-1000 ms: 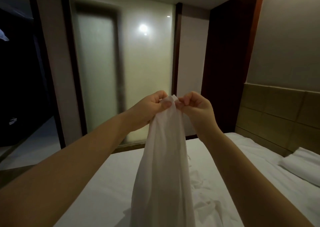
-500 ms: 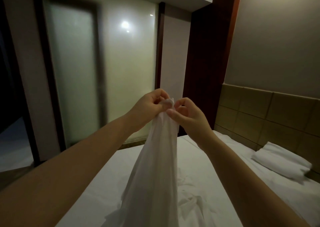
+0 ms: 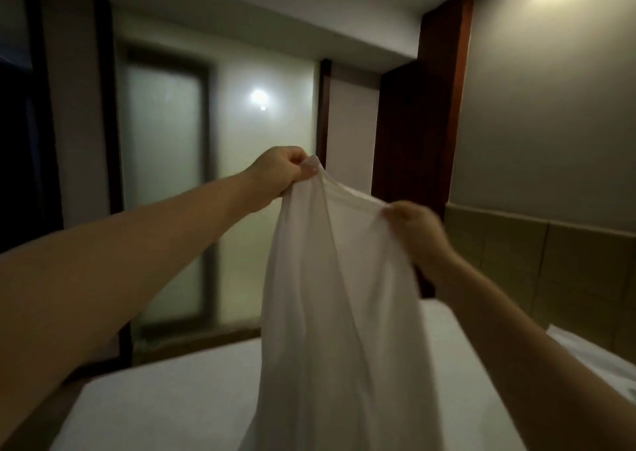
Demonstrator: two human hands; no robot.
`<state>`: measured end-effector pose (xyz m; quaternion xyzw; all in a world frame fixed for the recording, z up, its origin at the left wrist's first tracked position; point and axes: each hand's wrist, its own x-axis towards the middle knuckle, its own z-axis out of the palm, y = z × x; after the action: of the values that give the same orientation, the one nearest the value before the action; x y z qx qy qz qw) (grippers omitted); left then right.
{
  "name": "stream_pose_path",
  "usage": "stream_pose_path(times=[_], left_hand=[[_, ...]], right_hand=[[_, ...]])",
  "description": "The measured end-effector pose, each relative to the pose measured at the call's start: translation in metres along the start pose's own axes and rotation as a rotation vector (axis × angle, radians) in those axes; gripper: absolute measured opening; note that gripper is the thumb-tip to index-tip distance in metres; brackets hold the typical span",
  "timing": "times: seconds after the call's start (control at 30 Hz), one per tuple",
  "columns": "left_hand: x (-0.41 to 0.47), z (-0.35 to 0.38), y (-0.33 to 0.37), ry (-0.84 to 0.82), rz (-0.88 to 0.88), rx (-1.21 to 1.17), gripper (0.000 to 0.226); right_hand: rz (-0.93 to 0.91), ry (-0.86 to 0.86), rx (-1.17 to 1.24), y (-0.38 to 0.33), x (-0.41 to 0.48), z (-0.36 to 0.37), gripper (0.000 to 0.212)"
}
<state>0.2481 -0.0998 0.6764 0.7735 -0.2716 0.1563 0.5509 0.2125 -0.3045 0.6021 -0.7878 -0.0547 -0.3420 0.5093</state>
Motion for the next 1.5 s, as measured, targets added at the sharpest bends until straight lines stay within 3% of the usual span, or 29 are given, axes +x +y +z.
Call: stream_pose_path(times=[0.07, 0.13, 0.23, 0.33, 0.43, 0.57, 0.6, 0.7, 0.83, 0.93, 1.0, 1.13, 1.3, 1.4, 1.5], left_hand=[[0.019, -0.006, 0.034, -0.004, 0.059, 0.007, 0.023], [0.029, -0.003, 0.054, -0.021, 0.076, 0.005, 0.021], [0.033, -0.003, 0.061, -0.019, 0.098, -0.009, 0.020], [0.027, -0.003, 0.054, -0.023, 0.093, -0.038, 0.019], [0.022, 0.005, 0.051, -0.085, 0.092, -0.044, 0.017], [0.017, 0.018, 0.047, -0.136, 0.107, -0.046, 0.015], [0.017, 0.019, 0.046, -0.136, 0.109, -0.053, 0.015], [0.017, 0.019, 0.044, -0.130, 0.108, -0.059, 0.016], [0.017, 0.017, 0.042, -0.128, 0.099, -0.062, 0.017], [0.018, 0.017, 0.041, -0.144, 0.090, -0.089, 0.015], [0.017, 0.017, 0.041, -0.184, 0.082, -0.123, 0.015], [0.016, 0.012, 0.040, -0.241, 0.066, -0.142, 0.013], [0.015, 0.005, 0.039, -0.271, 0.039, -0.166, 0.011], [0.015, 0.002, 0.039, -0.284, 0.025, -0.200, 0.012], [0.016, 0.000, 0.037, -0.280, 0.018, -0.193, 0.012]], right_hand=[[-0.139, -0.013, -0.168, -0.036, 0.030, -0.016, 0.018], [-0.143, -0.218, -0.252, -0.050, 0.030, -0.010, 0.022], [-0.063, -0.110, -0.016, -0.043, 0.028, -0.018, 0.025], [-0.134, -0.302, -0.250, -0.032, 0.011, -0.028, 0.008], [-0.269, -0.135, -0.158, -0.037, -0.006, -0.021, 0.019], [-0.378, -0.130, -0.269, -0.042, -0.029, 0.006, 0.010], [-0.394, -0.091, -0.270, -0.039, -0.033, 0.012, 0.016], [-0.373, 0.000, -0.204, -0.032, -0.033, 0.019, 0.031], [-0.314, 0.027, -0.229, -0.027, -0.034, 0.026, 0.029], [-0.247, 0.001, -0.066, -0.030, -0.026, 0.027, 0.028], [-0.171, -0.065, 0.154, -0.033, -0.020, 0.025, 0.015], [-0.014, -0.143, 0.513, -0.032, -0.014, 0.020, 0.011], [0.150, -0.468, 0.842, -0.030, -0.010, 0.004, 0.016], [0.077, -0.514, 0.684, -0.030, -0.008, -0.004, 0.017], [-0.175, -0.356, 0.053, -0.032, -0.011, -0.006, 0.026]])
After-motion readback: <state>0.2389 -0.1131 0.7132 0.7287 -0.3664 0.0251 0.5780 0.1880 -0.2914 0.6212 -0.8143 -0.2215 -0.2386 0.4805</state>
